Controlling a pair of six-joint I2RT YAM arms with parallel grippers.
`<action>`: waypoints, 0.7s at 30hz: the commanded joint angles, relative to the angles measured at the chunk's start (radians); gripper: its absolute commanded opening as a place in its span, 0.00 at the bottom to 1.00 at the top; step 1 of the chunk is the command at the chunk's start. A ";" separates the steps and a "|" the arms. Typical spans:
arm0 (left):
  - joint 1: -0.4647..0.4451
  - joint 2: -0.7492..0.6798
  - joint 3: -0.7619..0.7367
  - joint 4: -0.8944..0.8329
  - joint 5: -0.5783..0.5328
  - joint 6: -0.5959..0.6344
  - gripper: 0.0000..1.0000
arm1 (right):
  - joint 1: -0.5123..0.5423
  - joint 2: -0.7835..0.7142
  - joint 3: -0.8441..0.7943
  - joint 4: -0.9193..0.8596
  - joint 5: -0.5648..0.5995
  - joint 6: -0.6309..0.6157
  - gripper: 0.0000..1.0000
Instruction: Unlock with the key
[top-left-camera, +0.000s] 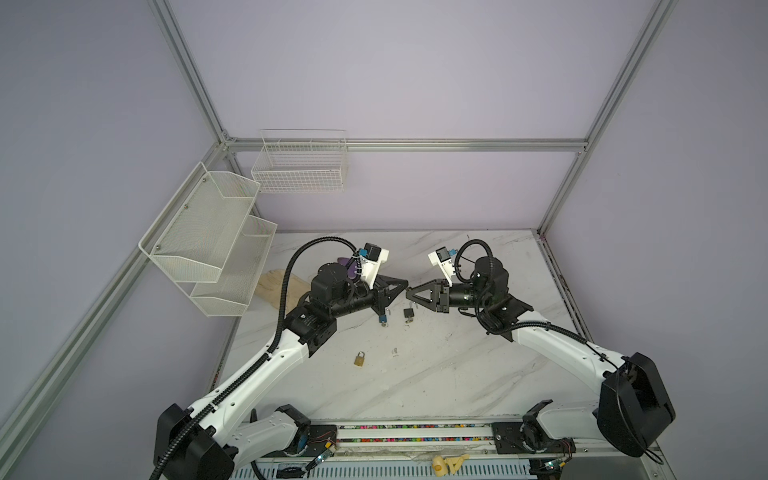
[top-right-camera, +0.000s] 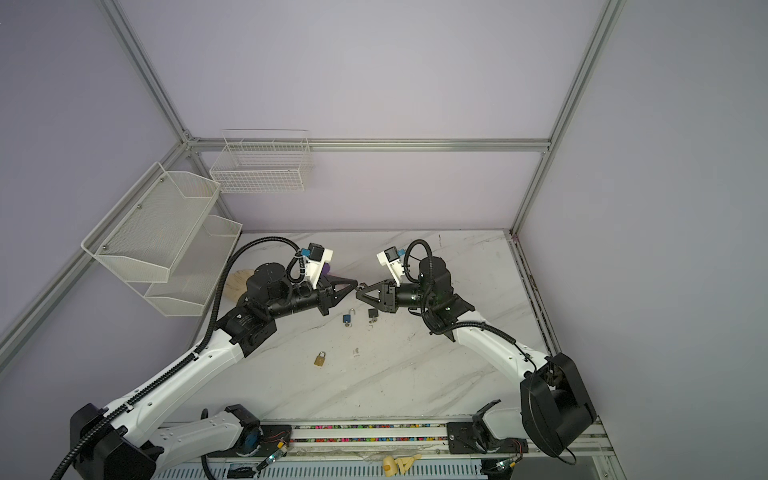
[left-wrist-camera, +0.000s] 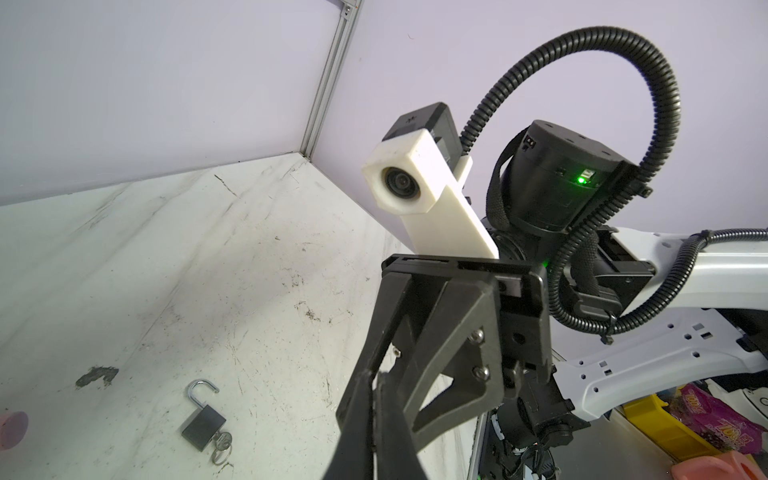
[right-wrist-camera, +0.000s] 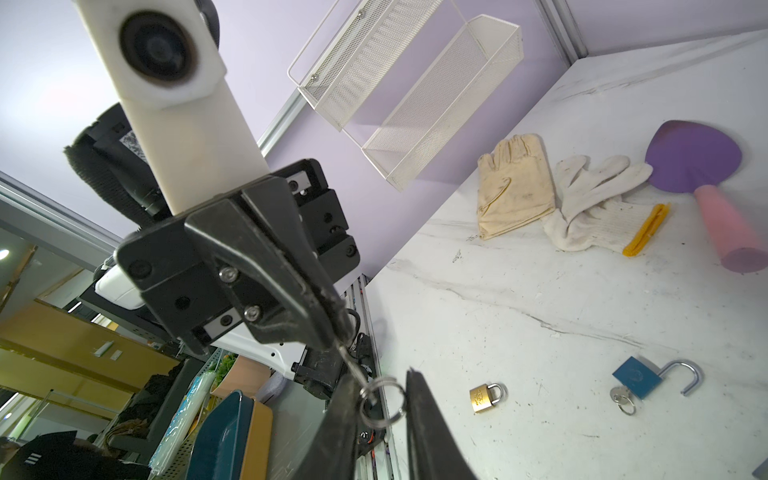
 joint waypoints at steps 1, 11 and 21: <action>0.006 -0.006 0.102 0.027 0.032 0.010 0.00 | -0.007 -0.006 0.019 0.041 -0.011 -0.010 0.23; 0.006 0.003 0.106 0.033 0.028 0.005 0.00 | -0.007 -0.005 0.013 0.105 -0.064 0.034 0.26; 0.008 -0.002 0.114 0.018 0.018 0.011 0.00 | -0.009 -0.010 0.009 0.105 -0.059 0.033 0.22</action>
